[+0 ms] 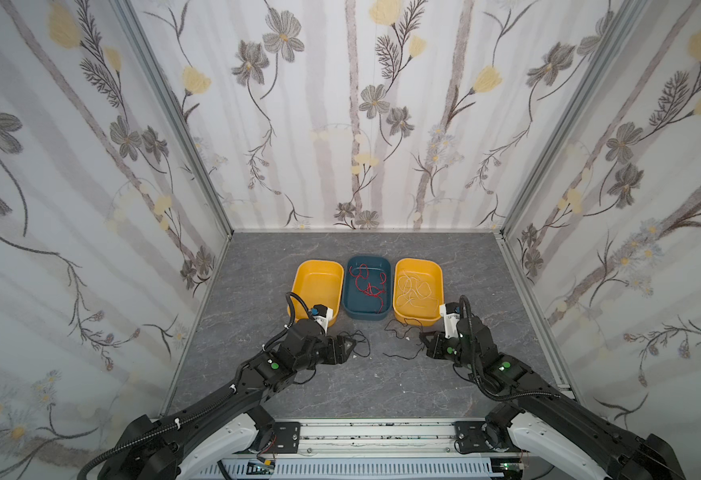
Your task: Untangle the cables
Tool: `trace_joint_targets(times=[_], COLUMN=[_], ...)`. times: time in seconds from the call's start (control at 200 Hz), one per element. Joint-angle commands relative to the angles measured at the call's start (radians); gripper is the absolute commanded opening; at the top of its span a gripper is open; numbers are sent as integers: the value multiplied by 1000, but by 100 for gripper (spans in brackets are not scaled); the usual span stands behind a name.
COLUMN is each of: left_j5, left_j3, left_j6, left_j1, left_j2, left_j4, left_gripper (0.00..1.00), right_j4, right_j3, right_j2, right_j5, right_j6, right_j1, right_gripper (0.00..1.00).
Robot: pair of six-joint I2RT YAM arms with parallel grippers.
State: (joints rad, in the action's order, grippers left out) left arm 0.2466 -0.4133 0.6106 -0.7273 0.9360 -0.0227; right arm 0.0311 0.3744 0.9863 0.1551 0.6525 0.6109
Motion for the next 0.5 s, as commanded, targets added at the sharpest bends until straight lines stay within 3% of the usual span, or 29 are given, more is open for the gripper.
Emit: trace_joint_targets(times=[0.0, 0.185, 0.495], left_j5=[64, 170, 251], left_j3=[-14, -32, -100], left_j6=[-32, 3, -223], left_j1=[-9, -20, -95], left_j2=[24, 102, 168], left_j4=[-132, -320, -258], left_gripper=[74, 76, 74], right_j4=[-88, -105, -173], right_j3=[16, 52, 125], right_j2=[1, 39, 174], right_j5=[121, 126, 181], right_j6=[-81, -156, -179], right_j1=[13, 91, 183], right_gripper=[0, 0, 0])
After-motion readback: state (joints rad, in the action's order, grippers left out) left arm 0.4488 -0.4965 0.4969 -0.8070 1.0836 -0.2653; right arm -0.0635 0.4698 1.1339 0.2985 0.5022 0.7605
